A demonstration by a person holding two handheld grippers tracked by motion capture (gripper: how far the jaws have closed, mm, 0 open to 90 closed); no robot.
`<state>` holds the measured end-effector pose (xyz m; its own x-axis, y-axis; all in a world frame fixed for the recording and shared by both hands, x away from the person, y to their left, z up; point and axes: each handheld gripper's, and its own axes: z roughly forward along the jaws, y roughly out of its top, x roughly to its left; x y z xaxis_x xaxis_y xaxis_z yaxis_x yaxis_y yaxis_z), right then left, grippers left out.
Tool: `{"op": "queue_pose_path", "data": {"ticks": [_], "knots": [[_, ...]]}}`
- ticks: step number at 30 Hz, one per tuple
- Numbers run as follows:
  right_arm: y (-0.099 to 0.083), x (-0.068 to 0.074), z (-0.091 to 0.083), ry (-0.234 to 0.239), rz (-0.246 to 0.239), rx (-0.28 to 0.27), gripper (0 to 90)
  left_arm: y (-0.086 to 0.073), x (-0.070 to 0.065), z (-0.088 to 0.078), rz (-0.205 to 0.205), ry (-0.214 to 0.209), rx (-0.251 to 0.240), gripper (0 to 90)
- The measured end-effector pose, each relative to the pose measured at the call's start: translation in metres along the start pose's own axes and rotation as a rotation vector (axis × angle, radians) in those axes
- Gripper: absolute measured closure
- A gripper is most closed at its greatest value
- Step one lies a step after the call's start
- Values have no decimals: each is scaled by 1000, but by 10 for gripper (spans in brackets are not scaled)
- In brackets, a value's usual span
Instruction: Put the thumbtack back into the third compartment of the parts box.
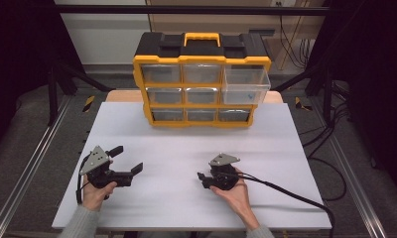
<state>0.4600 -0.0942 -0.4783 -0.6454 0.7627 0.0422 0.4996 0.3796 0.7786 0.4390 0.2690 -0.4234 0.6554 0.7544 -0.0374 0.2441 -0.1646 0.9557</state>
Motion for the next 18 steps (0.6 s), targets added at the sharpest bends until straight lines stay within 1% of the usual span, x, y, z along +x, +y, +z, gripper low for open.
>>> {"op": "queue_pose_path", "data": {"ticks": [2, 10, 13, 18], "knots": [[-1, 1, 2, 1, 9, 6, 449, 0, 0, 0, 0, 0, 0, 28], [-1, 1, 3, 16, 13, 19, 570, 0, 0, 0, 0, 0, 2, 28], [-2, 0, 4, 24, 8, 20, 604, 0, 0, 0, 0, 0, 1, 28], [-2, 0, 5, 37, 16, 34, 655, 0, 0, 0, 0, 0, 1, 28]]}}
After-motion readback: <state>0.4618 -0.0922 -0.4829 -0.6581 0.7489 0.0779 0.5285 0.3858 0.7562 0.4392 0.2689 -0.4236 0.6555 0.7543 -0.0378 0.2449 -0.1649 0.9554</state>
